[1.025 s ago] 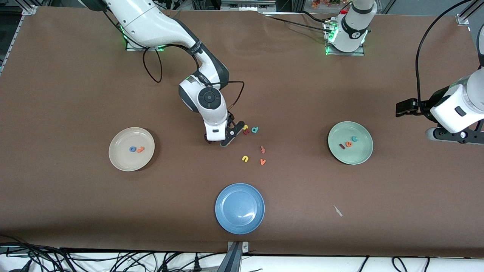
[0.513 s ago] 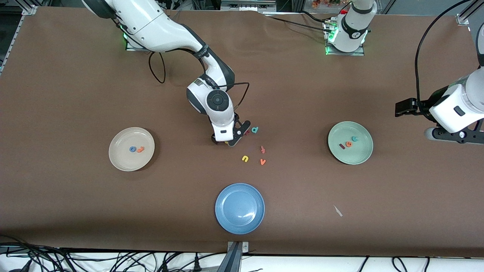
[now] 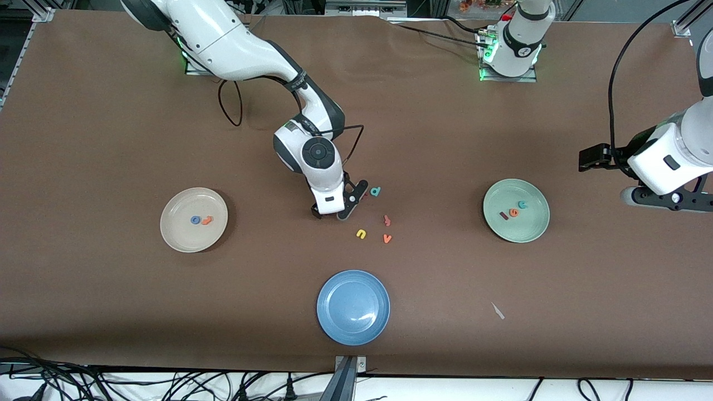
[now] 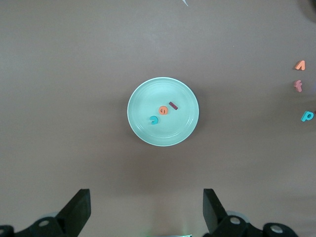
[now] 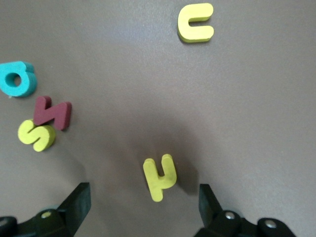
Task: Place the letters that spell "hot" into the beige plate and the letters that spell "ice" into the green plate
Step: 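Grasp the yellow letter with the right gripper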
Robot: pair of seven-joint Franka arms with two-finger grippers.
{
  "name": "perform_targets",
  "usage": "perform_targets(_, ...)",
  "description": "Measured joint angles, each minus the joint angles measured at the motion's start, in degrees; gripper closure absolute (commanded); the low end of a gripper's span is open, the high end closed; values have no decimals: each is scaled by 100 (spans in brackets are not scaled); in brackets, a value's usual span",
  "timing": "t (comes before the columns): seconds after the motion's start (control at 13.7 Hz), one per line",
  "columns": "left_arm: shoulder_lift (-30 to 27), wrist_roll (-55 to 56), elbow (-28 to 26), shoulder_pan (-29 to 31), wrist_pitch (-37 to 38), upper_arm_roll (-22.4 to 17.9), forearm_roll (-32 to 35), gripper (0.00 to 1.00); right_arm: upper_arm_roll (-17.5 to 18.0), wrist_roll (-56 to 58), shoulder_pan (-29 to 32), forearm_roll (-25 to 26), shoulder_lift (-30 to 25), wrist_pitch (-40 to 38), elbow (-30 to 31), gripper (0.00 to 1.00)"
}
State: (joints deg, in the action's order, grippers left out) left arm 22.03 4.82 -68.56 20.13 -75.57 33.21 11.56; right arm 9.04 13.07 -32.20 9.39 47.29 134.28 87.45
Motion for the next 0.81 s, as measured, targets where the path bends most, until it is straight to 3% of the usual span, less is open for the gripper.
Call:
perform_targets(0.37,0,0,0,8,0,-5,0,0,-28,176,0,1,61,12,-132,44)
perform_targets(0.59,-1,-18,0,30,0,-16,0,0,-28,197,-2,1,93,1,-195,57)
perform_targets(0.73,-5,-80,0,29,0,-17,0,0,-32,199,-3,10,96,0,-221,72)
perform_targets(0.81,-16,-86,0,20,-3,-18,0,0,-32,199,-4,11,97,2,-222,74)
